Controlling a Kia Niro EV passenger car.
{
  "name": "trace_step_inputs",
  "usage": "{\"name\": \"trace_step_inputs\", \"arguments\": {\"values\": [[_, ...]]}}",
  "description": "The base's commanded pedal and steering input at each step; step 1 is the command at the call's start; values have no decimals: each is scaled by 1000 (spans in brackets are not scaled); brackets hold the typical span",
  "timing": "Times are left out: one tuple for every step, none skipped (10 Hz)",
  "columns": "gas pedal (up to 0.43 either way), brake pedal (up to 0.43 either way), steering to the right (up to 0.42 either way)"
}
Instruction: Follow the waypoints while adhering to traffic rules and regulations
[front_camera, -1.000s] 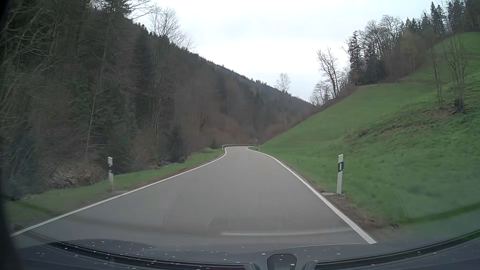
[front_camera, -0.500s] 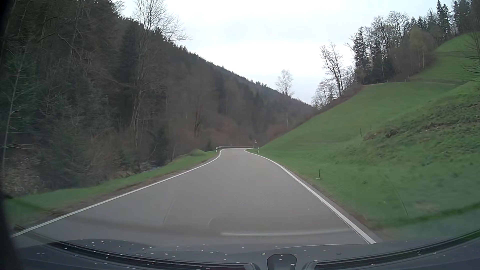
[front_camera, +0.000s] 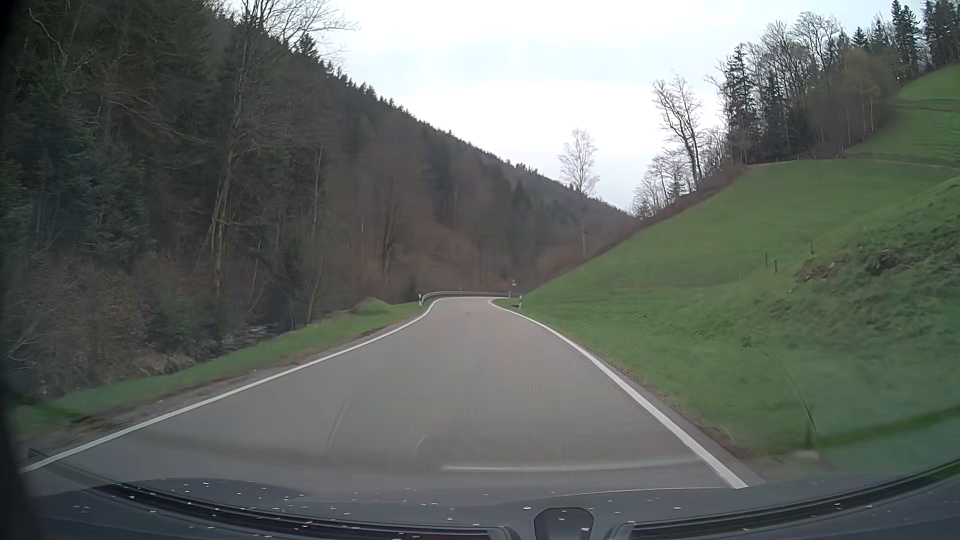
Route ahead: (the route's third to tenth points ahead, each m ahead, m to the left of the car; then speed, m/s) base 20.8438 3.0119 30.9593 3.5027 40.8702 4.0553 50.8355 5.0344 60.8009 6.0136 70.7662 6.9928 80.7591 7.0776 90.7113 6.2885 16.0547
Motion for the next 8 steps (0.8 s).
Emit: {"name": "trace_step_inputs", "arguments": {"values": [[0, 0, -4], [0, 0, -4], [0, 0, -5], [0, 0, -6], [0, 0, -8], [0, 0, -12], [0, 0, -13], [0, 0, -15]]}}
